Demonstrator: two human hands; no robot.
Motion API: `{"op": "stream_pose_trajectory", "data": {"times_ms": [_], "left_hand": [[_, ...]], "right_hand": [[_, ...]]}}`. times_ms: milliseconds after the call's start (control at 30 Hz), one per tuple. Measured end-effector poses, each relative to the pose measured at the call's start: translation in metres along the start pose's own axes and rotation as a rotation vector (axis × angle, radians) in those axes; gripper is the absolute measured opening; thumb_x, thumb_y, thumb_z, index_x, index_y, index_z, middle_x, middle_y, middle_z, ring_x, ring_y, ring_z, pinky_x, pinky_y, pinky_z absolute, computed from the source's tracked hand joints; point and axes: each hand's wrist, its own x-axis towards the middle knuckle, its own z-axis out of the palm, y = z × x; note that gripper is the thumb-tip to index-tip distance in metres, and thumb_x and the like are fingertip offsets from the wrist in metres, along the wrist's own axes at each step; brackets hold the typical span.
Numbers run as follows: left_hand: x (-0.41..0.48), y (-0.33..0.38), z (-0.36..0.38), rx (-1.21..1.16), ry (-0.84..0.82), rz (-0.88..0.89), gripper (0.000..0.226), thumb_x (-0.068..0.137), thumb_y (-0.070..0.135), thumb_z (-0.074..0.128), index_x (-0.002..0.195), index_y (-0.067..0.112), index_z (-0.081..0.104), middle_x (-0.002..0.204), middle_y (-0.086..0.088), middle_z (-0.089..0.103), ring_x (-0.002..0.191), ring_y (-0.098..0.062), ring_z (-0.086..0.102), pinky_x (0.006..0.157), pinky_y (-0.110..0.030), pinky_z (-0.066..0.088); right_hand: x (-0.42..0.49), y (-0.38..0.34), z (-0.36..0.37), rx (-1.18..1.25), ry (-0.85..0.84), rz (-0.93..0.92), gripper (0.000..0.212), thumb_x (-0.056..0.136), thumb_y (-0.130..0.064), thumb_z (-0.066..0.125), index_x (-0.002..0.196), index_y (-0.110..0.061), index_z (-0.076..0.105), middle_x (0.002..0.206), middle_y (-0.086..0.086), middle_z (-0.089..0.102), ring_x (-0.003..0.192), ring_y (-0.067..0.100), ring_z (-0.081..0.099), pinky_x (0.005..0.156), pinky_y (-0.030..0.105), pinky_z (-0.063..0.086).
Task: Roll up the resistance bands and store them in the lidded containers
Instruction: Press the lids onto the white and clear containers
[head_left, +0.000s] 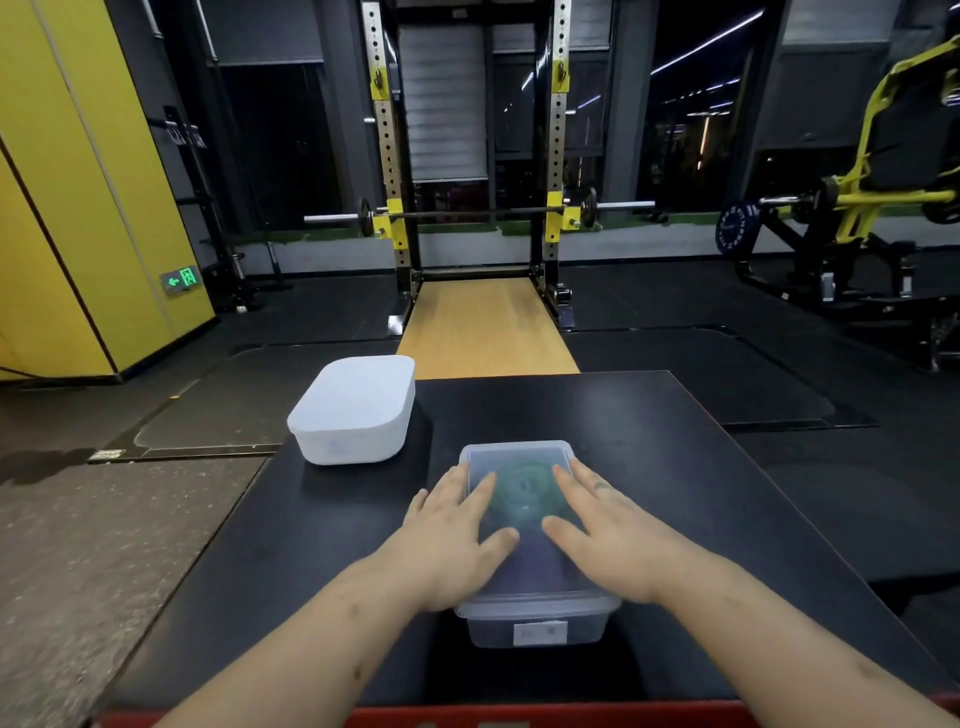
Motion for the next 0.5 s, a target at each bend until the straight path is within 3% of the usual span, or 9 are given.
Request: {"op": "stream_pose_trajectory", "data": {"times_ms": [167, 500], "left_hand": [[-0.033, 0.003, 0.016, 0.054, -0.012, 0.016, 0.092, 0.092, 0.08, 0.024, 0.161, 0.031, -0.012, 0.164, 0.002, -0.033, 0.148, -0.006, -0.032, 0.126, -0.041, -0.012], [-0.044, 0.008, 0.017, 0.097, 0.022, 0.007, 0.107, 0.082, 0.092, 0.018, 0.161, 0.028, -0.011, 0.166, 0.003, -0.028, 0.15, -0.006, -0.029, 0.126, -0.039, -0.008]], "right_hand": [[-0.034, -0.003, 0.017, -0.072, 0.0, 0.003, 0.092, 0.097, -0.076, 0.034, 0.165, -0.031, -0.008, 0.17, -0.012, -0.022, 0.157, 0.006, -0.018, 0.129, 0.034, 0.0], [-0.049, -0.005, 0.024, -0.119, 0.034, 0.011, 0.088, 0.096, -0.078, 0.03, 0.164, -0.039, -0.01, 0.169, -0.009, -0.025, 0.159, 0.014, -0.015, 0.129, 0.037, -0.001]]}}
